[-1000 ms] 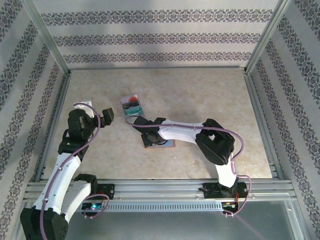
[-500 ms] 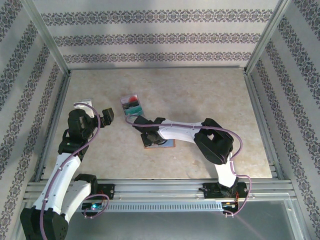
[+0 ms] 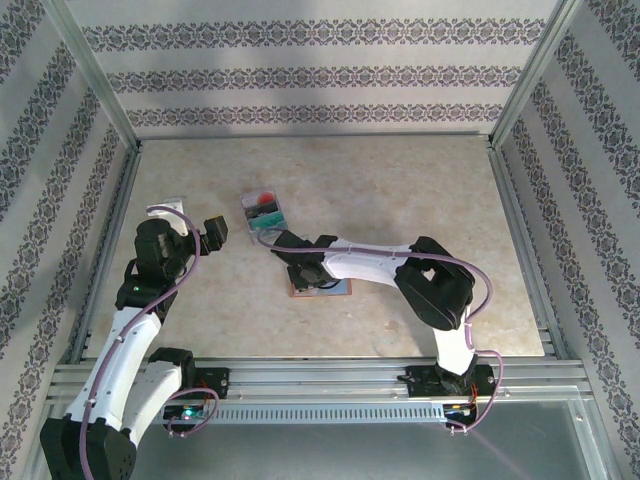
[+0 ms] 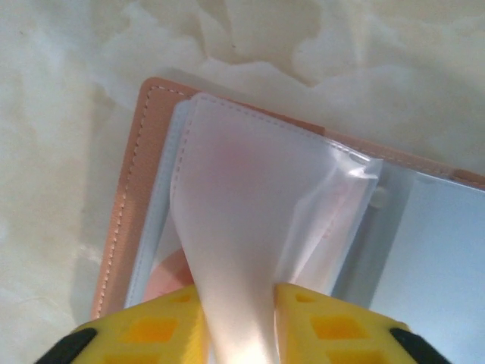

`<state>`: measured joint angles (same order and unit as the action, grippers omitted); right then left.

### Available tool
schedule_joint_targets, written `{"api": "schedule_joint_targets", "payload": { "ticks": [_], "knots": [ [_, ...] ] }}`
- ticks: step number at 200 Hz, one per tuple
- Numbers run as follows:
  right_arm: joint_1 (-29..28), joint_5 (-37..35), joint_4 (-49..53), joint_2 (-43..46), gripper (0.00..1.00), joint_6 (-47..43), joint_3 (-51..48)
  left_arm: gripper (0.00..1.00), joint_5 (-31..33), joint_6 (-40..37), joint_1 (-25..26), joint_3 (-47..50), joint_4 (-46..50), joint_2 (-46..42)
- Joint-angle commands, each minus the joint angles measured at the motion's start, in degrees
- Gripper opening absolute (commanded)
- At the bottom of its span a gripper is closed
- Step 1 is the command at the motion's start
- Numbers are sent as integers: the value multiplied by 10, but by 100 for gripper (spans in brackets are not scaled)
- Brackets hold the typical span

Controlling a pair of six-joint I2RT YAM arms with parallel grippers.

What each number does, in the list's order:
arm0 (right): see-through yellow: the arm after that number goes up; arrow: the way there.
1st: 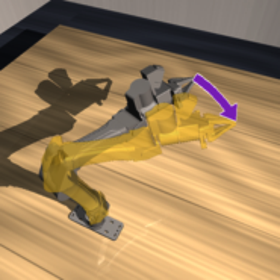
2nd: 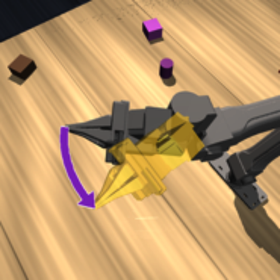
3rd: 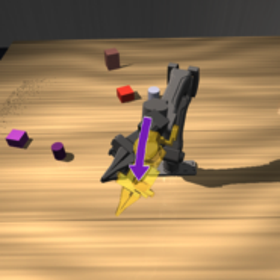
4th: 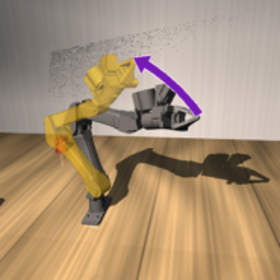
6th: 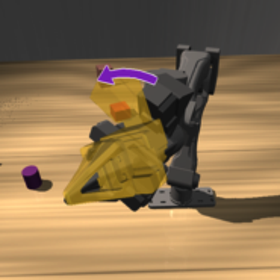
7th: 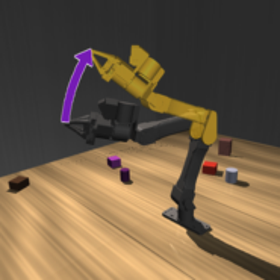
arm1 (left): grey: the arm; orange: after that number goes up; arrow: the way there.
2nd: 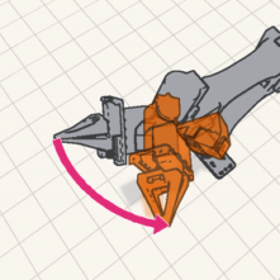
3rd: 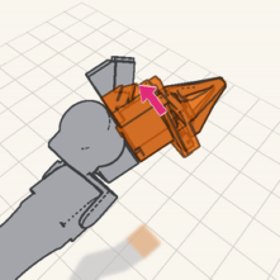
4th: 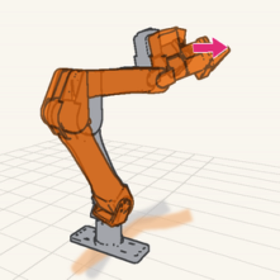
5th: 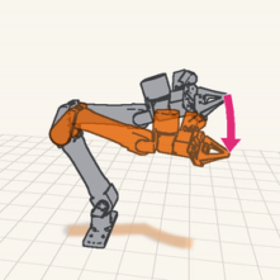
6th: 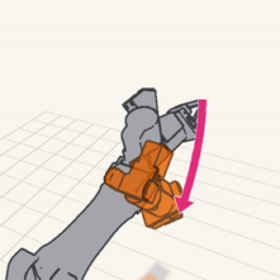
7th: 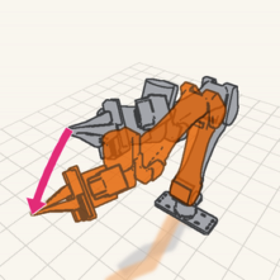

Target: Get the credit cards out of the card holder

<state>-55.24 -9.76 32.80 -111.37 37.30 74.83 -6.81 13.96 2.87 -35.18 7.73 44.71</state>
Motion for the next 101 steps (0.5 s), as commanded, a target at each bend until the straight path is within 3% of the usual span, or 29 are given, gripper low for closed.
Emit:
{"api": "schedule_joint_targets", "payload": {
  "ticks": [1,71,101],
  "knots": [
    [5,-52,33,34,33,2,-15,99,3,-13,-9,-23,27,-9],
    [37,-78,31,92,38,20,-88,100,12,-19,3,-31,54,-22],
    [52,-80,27,117,38,23,-113,99,39,-13,36,-31,72,-24]
  ]
}}
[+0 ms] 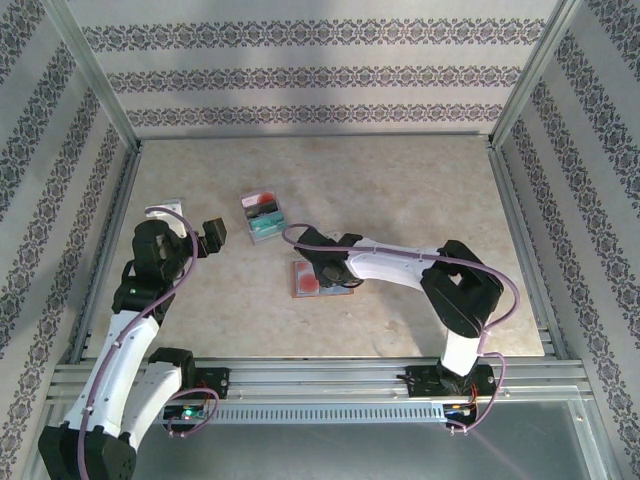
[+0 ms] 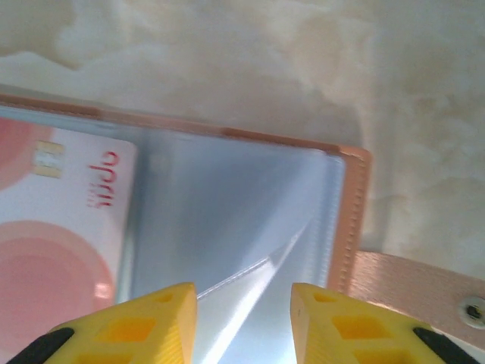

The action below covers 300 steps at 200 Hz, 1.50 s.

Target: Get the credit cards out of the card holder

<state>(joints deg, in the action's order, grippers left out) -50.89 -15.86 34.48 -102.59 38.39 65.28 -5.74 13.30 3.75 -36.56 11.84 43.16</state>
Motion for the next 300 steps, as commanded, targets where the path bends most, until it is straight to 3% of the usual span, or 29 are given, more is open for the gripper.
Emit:
{"api": "schedule_joint_targets", "payload": {
  "ticks": [1,18,58,93,135,233,300],
  "knots": [
    [8,-18,10,30,39,12,-19,99,30,-7,29,-16,31,-9],
    [20,-15,6,42,38,13,-34,99,70,-7,75,-13,39,-10],
    [49,7,-16,79,36,20,-76,99,250,-33,233,-21,67,15],
    [71,16,-22,116,35,27,-102,99,316,-4,338,-8,44,72],
    [99,60,-52,171,35,34,-129,99,348,46,431,-3,1,175],
    [99,259,-186,141,36,65,-124,99,322,185,455,-13,12,314],
    [76,297,-217,64,36,73,-86,96,309,286,445,-17,11,367]
  ]
}}
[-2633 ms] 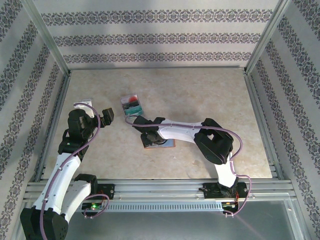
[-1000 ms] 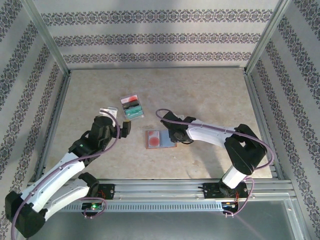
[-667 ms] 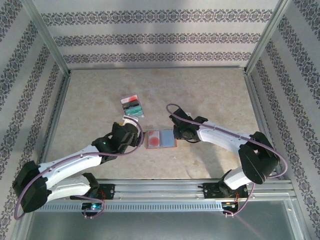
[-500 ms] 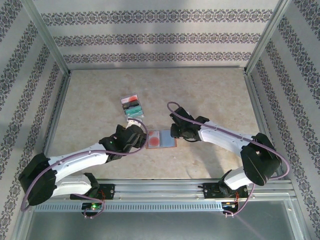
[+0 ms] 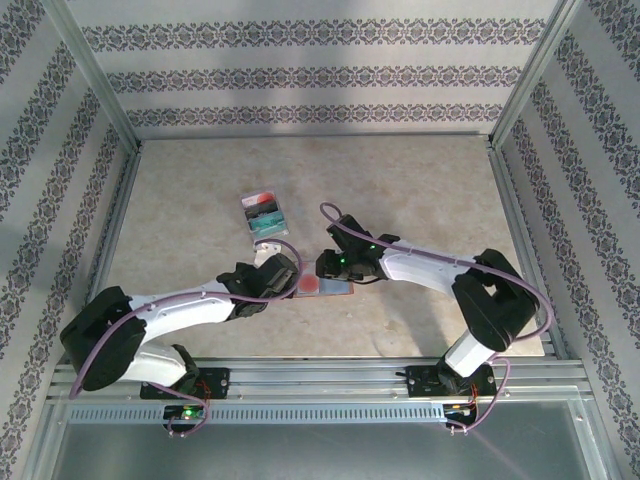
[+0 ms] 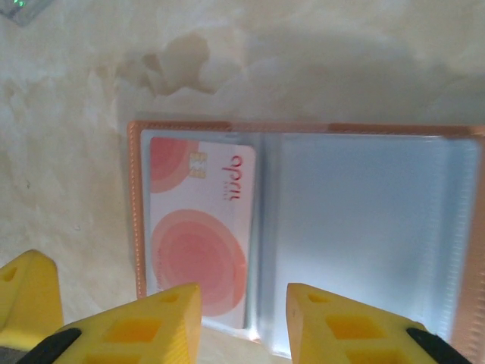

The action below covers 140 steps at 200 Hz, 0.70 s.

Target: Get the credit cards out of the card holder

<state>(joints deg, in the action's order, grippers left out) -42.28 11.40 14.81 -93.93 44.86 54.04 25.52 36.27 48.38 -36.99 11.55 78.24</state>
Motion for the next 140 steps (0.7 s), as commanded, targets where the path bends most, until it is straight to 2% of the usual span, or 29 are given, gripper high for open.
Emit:
{"api": "schedule_joint_targets", "payload": {
  "ticks": [1,104,140],
  "knots": [
    [-11,25,-20,-24,36,8,27,96,-4,57,-2,-13,14,17],
    [-13,27,-29,-80,35,15,36,81,-82,75,-34,3,-47,40],
    [-12,21,-29,-87,34,15,34,79,-123,72,-44,9,-72,52]
  ]
}}
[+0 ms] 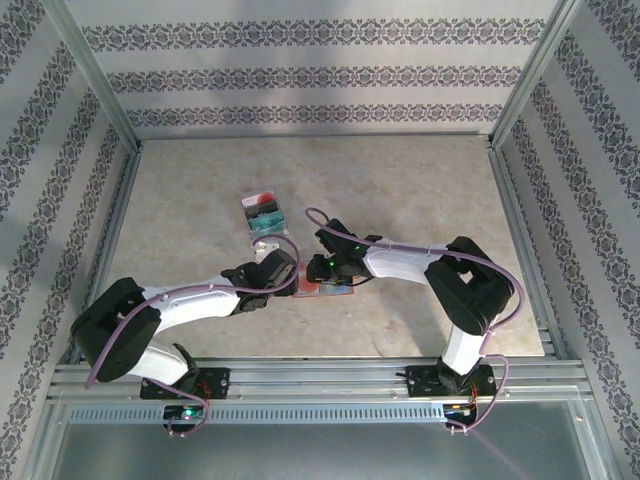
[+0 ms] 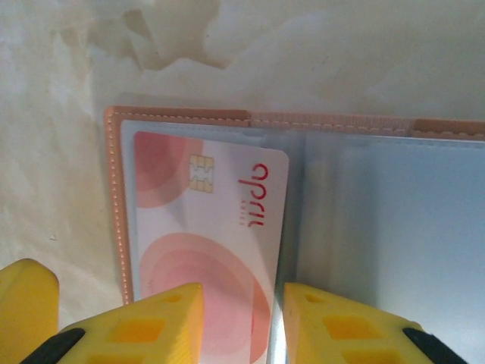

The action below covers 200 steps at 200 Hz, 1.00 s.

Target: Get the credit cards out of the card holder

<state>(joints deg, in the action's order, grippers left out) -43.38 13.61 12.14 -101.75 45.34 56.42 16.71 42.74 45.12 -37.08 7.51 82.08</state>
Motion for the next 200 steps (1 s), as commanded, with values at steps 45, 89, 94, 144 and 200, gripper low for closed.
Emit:
{"api": "schedule_joint_targets", "payload": {
  "ticks": [45,89,94,144,200],
  "knots": [
    [0,6,-11,-15,33,9,10,71,-53,9,-20,3,-23,41],
    [7,35,-52,-12,33,16,-3,67,-67,1,-22,-8,-7,65],
    [7,39,-59,-12,33,17,-4,67,-69,0,-22,-10,-6,68],
    [10,43,-76,-11,33,25,-10,59,-80,-4,-22,-12,7,84],
    [10,21,-47,-8,33,20,-7,54,-91,-7,-22,-17,7,97]
  ]
}}
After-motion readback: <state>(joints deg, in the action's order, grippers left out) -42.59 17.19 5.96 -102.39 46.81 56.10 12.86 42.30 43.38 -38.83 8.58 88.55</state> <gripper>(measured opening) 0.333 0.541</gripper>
